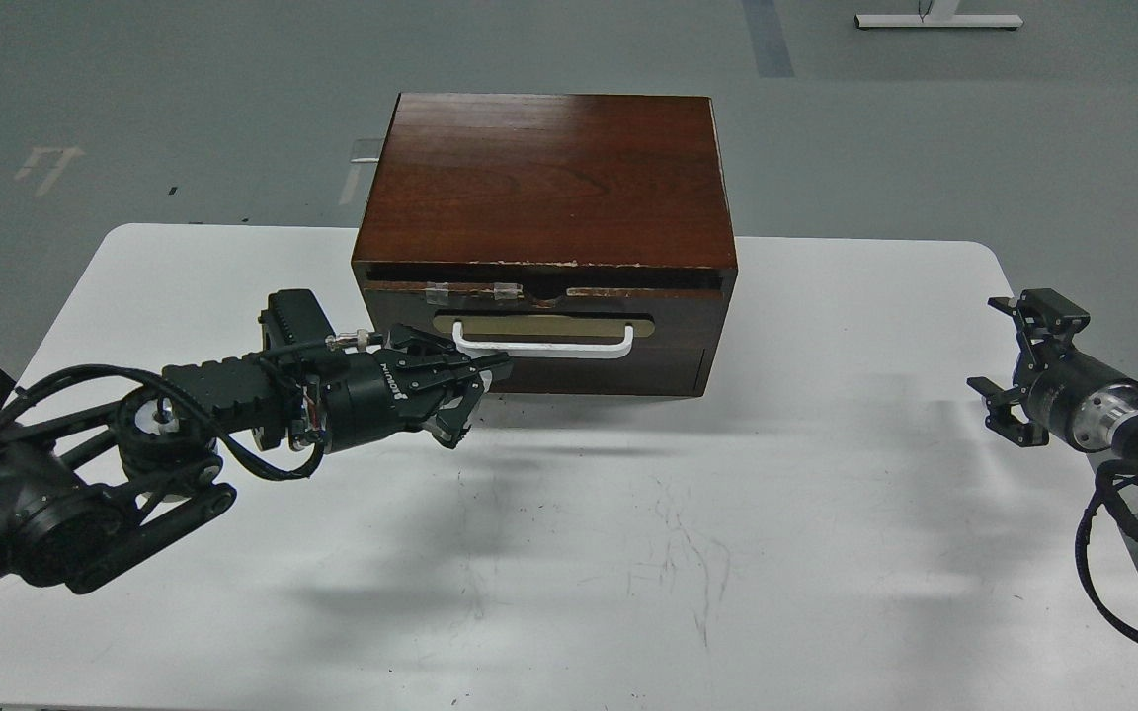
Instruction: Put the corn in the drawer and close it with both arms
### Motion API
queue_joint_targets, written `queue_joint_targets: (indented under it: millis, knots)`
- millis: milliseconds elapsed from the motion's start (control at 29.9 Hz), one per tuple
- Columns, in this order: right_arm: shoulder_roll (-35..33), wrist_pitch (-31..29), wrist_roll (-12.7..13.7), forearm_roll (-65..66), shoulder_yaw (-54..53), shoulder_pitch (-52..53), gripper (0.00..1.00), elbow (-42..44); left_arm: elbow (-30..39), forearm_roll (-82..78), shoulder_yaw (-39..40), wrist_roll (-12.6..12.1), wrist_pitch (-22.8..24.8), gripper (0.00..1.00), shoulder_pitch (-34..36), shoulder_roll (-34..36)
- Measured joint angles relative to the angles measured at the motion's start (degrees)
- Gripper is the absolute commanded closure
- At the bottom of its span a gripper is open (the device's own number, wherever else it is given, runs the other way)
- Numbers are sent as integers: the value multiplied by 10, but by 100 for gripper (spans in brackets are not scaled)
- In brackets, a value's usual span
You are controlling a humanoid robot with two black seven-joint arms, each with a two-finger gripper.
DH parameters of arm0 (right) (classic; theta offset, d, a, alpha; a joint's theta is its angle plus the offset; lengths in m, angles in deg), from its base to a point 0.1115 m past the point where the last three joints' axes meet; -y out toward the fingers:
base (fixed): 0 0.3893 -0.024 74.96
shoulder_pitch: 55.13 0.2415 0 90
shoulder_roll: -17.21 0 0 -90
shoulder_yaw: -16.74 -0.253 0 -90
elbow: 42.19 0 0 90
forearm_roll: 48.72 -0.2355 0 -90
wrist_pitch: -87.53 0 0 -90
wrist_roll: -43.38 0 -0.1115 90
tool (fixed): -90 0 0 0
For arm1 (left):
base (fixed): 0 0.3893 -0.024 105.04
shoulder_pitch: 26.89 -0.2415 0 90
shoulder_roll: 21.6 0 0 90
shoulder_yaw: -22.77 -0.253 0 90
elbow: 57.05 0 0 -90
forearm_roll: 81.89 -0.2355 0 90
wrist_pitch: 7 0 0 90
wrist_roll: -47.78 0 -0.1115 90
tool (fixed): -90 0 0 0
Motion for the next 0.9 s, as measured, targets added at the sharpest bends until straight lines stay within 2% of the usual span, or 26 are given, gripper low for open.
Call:
queue_joint_targets:
  millis: [735, 768, 802, 835, 902]
  knots:
    - [-1, 0, -1, 0, 0, -3, 0, 0, -32, 5, -4, 6, -11, 100, 25, -13]
    - [-1, 0, -1, 0, 0, -3, 0, 0, -30, 6, -5, 8, -11, 81, 25, -10]
    - [-1, 0, -1, 0, 0, -3, 0, 0, -27, 9, -6, 13, -12, 57, 25, -8]
    - [-1, 0, -1, 0, 0, -3, 0, 0, -17, 19, -7, 20, -12, 19, 23, -2]
    - [-1, 0, -1, 0, 0, -3, 0, 0, 16, 51, -10, 30, -10, 18, 18, 15]
